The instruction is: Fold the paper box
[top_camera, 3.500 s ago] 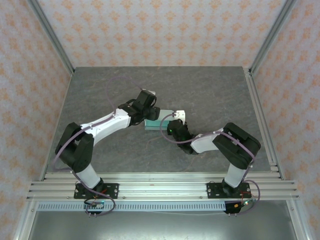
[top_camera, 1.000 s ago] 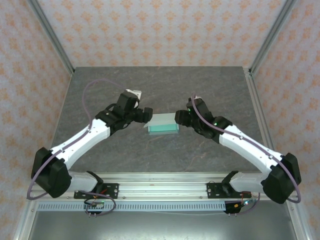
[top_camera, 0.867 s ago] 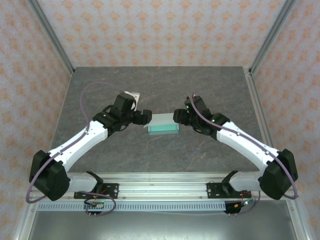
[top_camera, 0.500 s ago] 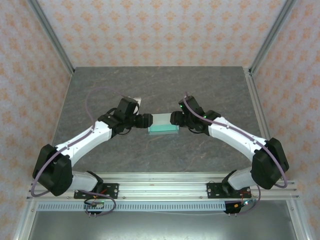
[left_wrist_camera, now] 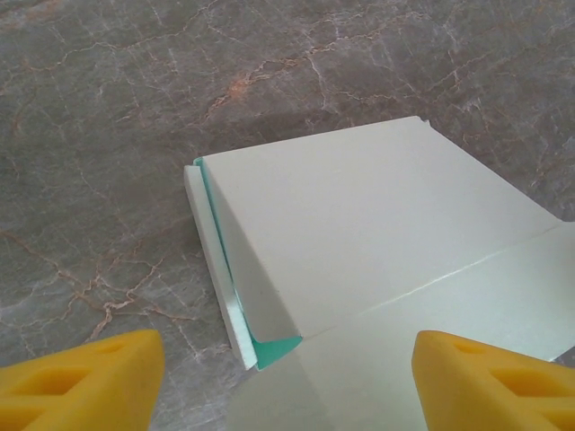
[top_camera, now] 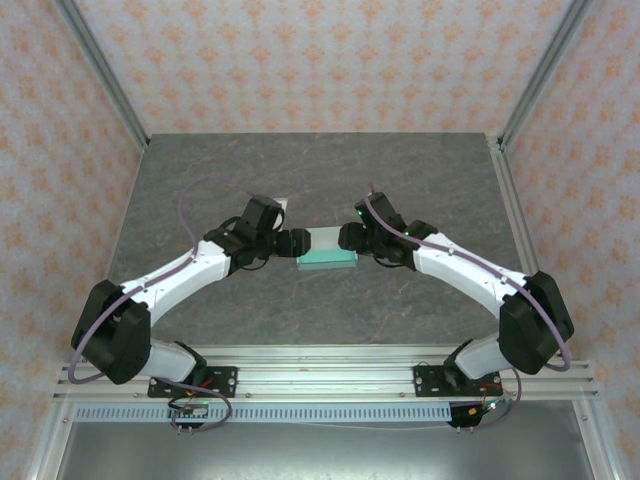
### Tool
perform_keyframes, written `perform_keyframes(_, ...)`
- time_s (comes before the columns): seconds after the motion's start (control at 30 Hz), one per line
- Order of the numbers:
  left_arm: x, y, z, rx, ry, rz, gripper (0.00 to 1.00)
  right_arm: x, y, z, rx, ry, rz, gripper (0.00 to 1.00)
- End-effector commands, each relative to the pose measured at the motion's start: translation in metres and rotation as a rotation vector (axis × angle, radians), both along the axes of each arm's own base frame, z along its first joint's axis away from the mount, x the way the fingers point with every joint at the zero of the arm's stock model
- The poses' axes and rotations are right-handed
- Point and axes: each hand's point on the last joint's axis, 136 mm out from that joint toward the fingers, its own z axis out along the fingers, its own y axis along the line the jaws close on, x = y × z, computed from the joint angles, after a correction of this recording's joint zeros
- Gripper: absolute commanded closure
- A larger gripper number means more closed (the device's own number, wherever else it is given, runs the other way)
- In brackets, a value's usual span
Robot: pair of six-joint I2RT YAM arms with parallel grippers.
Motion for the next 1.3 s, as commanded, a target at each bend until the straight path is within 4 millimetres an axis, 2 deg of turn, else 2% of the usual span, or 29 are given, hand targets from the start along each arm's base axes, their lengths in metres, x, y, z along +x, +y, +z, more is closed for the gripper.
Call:
perform_keyframes(0.0, -0.006, -0.005, -0.005, -0.020, 0.015, 0.000, 0.31, -0.001, 0.000, -0.002, 0.038, 0.007, -0.023, 0.45)
perform_keyframes(0.3, -0.018, -0.015, -0.024, 0.007, 0.064, -0.022, 0.35, -0.005, -0.003, -0.011, 0.039, 0.027, -0.038, 0.47)
perform_keyframes(0.5, -0.024, -0.003, -0.027, 0.067, 0.075, -0.005, 0.31, -0.011, -0.007, -0.015, 0.041, 0.035, -0.048, 0.47)
perform_keyframes(1.03, -0.025, -0.021, -0.037, 0.000, 0.115, -0.039, 0.31, -0.013, 0.007, -0.020, 0.084, 0.058, -0.028, 0.46)
perform_keyframes(1.13, -0.026, -0.023, -0.038, -0.010, 0.122, -0.040, 0.26, -0.015, 0.012, -0.021, 0.094, 0.067, -0.019, 0.46)
perform_keyframes(1.27, -0.028, -0.018, -0.038, 0.009, 0.120, -0.034, 0.16, -0.016, 0.008, -0.026, 0.073, 0.076, -0.028, 0.46)
